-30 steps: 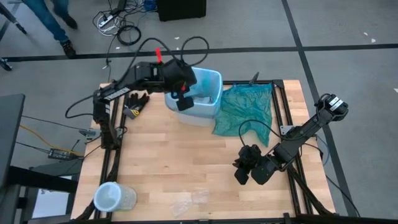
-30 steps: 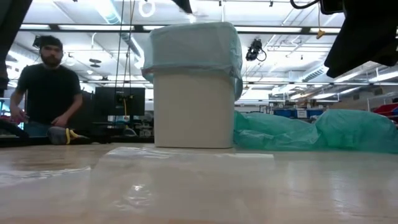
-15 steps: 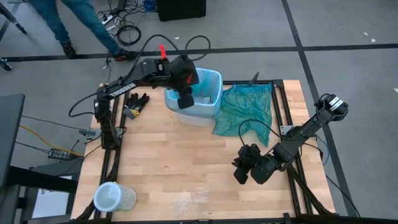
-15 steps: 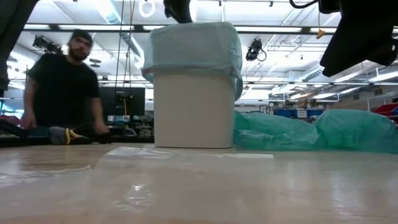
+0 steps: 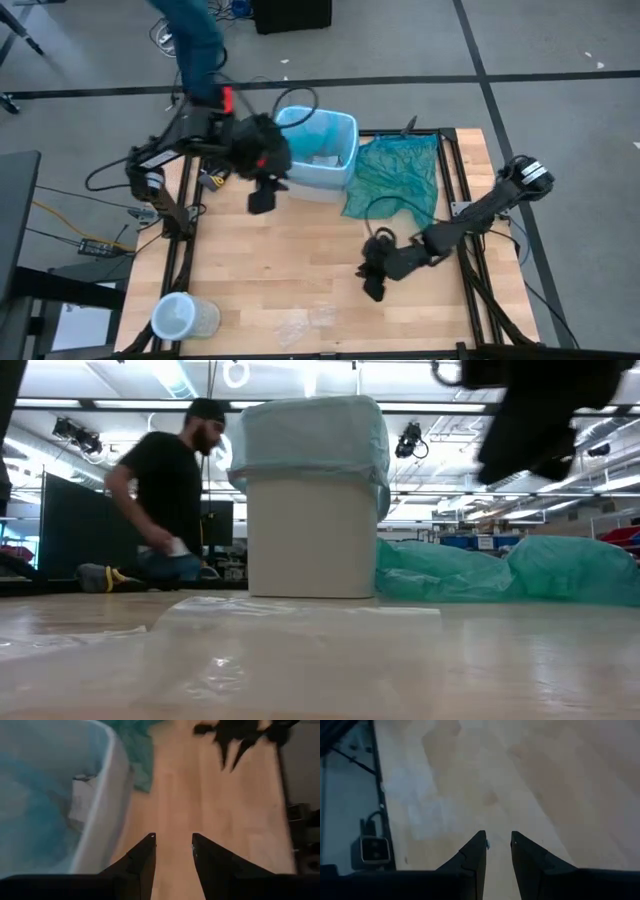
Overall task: Place trash/remove bag and relplace
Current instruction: Put the transparent plastic into the trash bin
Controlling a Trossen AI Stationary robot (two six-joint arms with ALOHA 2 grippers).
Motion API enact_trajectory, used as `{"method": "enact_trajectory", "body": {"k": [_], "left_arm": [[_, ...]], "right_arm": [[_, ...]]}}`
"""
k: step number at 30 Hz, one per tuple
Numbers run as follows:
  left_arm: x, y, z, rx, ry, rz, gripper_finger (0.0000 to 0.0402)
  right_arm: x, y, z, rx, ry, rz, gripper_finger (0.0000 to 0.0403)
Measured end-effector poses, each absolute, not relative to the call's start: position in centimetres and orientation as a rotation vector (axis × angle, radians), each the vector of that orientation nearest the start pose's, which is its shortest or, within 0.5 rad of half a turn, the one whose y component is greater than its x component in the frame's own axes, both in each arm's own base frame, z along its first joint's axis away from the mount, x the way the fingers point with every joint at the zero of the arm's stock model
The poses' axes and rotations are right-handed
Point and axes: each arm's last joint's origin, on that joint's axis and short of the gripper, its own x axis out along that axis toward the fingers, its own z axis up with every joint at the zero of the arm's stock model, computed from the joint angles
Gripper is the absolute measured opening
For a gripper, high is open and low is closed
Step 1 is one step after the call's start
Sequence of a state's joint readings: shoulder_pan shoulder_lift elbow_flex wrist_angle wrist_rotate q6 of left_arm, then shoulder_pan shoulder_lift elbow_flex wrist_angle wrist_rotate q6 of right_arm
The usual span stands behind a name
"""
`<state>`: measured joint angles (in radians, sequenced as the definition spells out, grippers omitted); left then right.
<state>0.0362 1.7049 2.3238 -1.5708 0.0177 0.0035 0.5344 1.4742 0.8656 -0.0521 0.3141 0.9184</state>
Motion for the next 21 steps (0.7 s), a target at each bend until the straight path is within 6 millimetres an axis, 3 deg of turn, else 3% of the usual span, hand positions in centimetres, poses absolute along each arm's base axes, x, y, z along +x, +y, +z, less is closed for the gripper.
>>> {"method": "enact_trajectory", "body": {"k": [4,11,15,21], "left_arm": [[25.2,-1.0,49.3,-0.054,0.891,-0.004,0.0136],[21.7,-2.6,51.1,-0.057,0.795,0.067,0.0136],[20.8,-3.0,51.5,-0.043,0.771,0.072,0.0136],[20.6,-3.3,51.5,0.011,0.769,0.04,0.0136]], "right_arm": [[30.2,15.5,20.6,0.598,0.667,-0.024,0.0079],[36.6,17.9,19.1,0.477,0.753,0.117,0.0079],[37.9,17.9,19.4,0.369,0.81,0.125,0.0079],[37.9,19.0,19.4,-0.006,0.992,0.313,0.0083]]}}
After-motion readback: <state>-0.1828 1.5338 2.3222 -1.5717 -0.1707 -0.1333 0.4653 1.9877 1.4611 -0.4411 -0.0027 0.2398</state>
